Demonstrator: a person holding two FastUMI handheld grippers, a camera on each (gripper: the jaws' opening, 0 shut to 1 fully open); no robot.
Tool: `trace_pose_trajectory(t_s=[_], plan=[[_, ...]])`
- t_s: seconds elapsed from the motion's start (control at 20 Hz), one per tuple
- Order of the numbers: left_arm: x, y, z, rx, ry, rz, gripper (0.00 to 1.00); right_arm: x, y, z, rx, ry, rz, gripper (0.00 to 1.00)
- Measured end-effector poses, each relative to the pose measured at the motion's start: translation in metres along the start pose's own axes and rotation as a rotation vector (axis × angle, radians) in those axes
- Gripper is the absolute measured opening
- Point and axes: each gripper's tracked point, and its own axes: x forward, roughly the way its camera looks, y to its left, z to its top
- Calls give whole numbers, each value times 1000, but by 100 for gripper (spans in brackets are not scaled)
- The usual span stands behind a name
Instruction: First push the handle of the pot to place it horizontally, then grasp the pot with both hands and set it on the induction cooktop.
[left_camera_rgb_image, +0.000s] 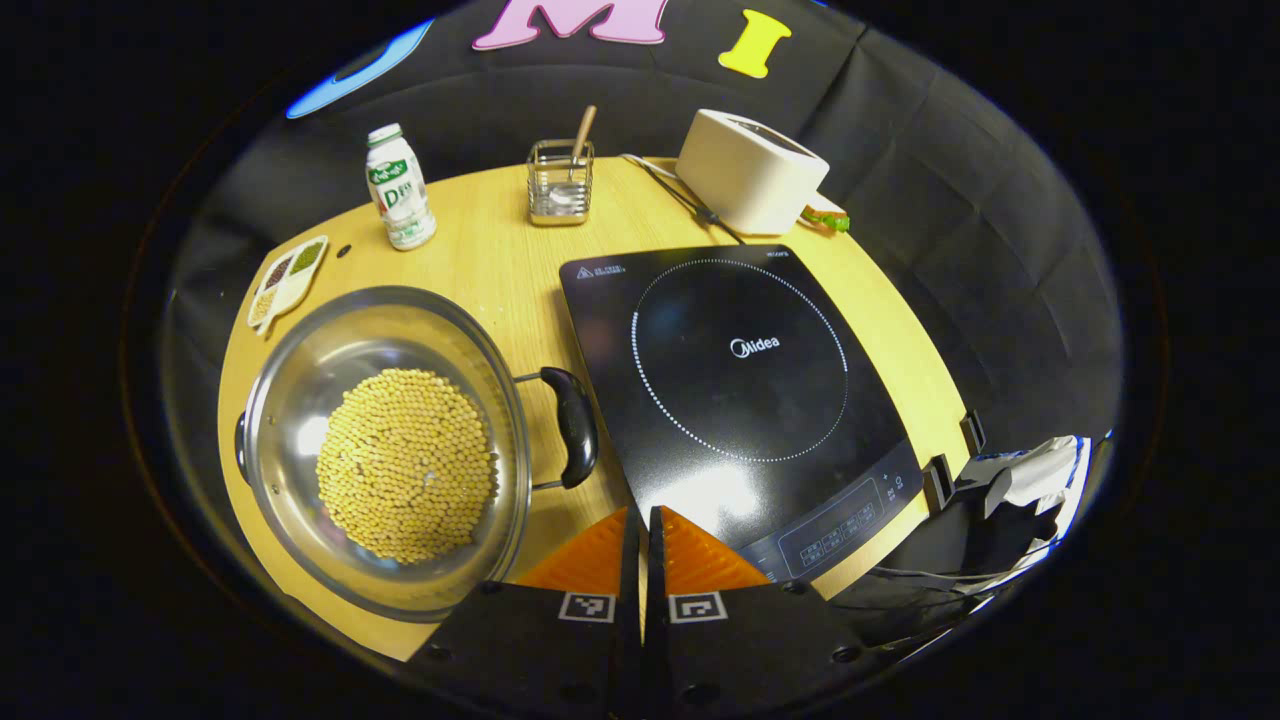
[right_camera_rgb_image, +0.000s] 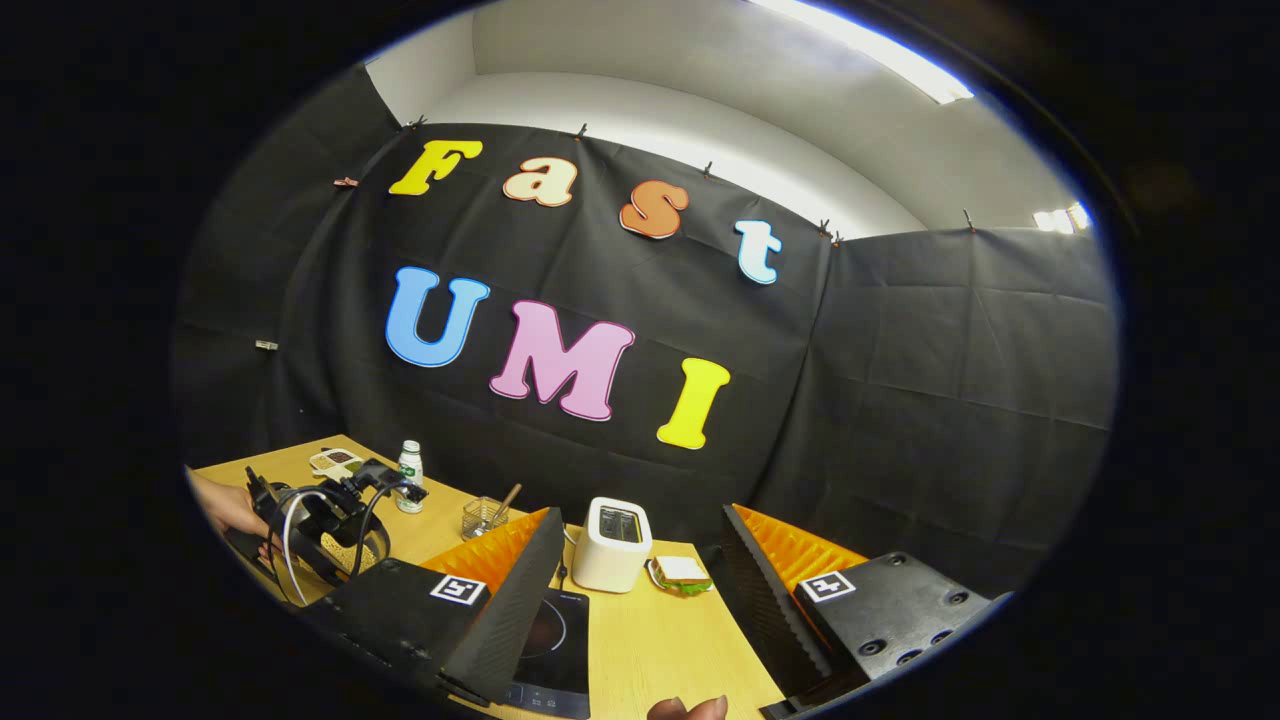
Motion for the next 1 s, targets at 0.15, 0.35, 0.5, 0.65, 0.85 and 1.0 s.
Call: trace_pose_trajectory(t_s=[0.15,0.35,0.5,0.65,0.85,1.0], plan=[[-30,18,14,-29,-116,17,5,4,20,1,4,1,37,97],[-75,50,25,-76,-247,11,39,14,58,-5,37,26,110,98],[-98,89,30,-74,-301,61,84,23,93,-17,66,60,180,98],[-115,130,15,-58,-298,137,96,32,142,-29,112,111,299,98],[-121,184,-7,-117,-269,179,95,44,203,-58,225,254,439,98],[-121,225,-22,-151,-248,209,96,59,236,-84,293,382,469,98]])
